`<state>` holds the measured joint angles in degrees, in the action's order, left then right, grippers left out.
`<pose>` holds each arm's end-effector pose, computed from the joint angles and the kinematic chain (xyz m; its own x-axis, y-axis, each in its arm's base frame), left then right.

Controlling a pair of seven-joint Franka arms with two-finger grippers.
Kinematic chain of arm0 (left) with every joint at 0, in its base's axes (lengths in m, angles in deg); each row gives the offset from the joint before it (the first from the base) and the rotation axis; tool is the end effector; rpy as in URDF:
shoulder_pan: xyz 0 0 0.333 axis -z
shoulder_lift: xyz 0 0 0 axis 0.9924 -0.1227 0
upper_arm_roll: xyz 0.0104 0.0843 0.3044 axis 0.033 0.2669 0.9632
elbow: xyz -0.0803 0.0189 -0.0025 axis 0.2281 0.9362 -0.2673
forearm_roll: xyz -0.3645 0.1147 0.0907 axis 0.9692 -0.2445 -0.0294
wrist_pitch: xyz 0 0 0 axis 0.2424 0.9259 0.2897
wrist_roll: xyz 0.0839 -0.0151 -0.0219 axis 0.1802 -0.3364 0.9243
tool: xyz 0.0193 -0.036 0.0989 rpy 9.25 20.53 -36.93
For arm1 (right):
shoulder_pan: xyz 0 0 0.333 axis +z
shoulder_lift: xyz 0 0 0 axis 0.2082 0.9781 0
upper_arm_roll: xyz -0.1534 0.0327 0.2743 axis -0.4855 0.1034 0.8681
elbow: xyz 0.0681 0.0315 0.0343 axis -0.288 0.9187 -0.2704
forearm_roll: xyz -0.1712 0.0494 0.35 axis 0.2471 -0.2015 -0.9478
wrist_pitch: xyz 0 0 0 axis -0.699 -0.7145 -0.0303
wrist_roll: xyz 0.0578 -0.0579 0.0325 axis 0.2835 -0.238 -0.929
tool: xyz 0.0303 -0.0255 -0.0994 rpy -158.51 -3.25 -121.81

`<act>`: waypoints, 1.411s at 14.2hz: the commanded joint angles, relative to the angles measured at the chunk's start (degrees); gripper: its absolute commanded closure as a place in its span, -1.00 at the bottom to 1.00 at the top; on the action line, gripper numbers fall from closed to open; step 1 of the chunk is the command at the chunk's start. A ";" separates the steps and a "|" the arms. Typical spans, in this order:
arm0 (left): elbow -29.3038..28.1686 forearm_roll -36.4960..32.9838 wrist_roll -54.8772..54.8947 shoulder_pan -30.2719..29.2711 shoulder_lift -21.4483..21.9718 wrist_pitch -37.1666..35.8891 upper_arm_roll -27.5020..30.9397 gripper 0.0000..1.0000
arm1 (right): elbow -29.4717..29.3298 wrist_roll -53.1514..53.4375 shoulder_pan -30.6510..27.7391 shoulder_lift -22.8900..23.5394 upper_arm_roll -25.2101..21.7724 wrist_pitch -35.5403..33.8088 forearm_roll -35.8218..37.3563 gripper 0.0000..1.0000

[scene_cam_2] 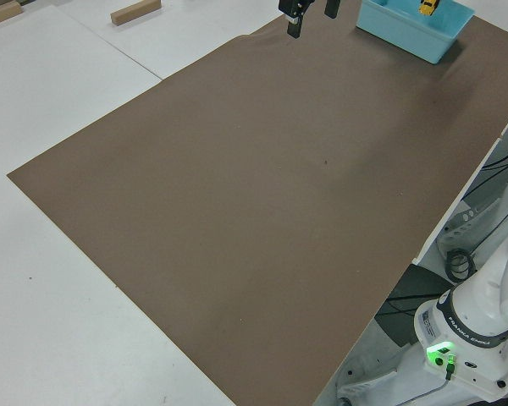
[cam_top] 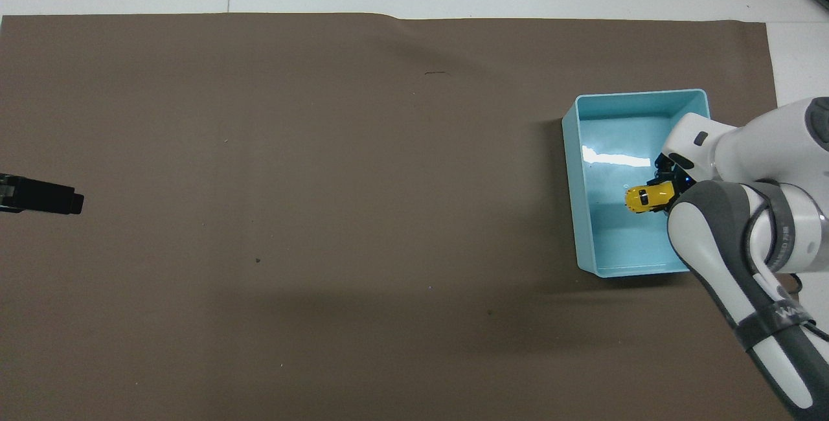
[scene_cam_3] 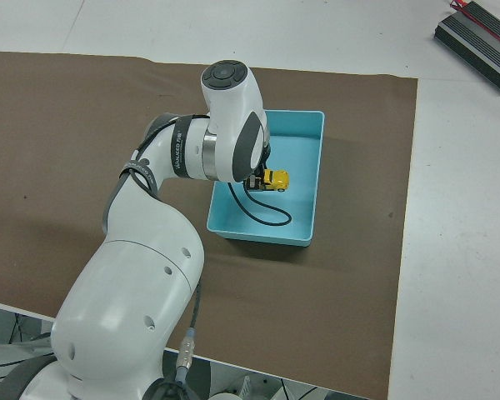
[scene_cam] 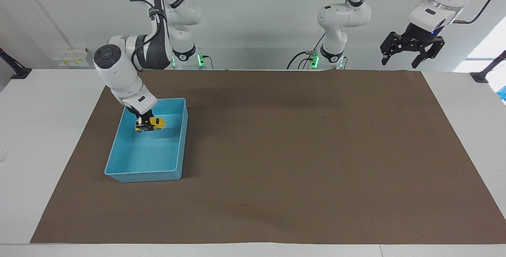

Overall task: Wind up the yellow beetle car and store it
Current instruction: 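Lift the car over the box rim with the right gripper, then lower the car into the blue box and open the right gripper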

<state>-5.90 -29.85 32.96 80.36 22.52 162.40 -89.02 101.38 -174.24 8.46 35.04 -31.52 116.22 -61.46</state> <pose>0.5076 -0.0335 0.6625 0.9855 -0.1696 0.0073 -0.1697 -0.9850 0.0314 0.5625 -0.0220 0.3943 -0.1172 0.9929 -0.0203 0.9919 0.1160 -0.0523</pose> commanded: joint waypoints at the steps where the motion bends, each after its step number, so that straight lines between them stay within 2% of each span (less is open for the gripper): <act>1: -0.79 0.83 -0.10 -0.74 0.82 0.01 -0.20 -1.00 | 2.64 -1.65 -0.83 -2.03 0.53 2.27 0.73 1.00; 8: -0.79 0.83 -0.10 -0.74 0.82 0.01 -0.20 -1.00 | 5.62 -1.56 -0.83 0.78 0.53 9.39 0.73 1.00; 20: -0.79 0.92 -0.10 -0.74 0.82 0.01 -0.20 -1.00 | 8.71 -2.00 -1.09 2.54 0.53 13.97 0.73 1.00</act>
<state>-5.91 -29.85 32.96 80.36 22.52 162.40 -89.02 109.29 -174.46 8.41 37.50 -31.45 128.59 -61.46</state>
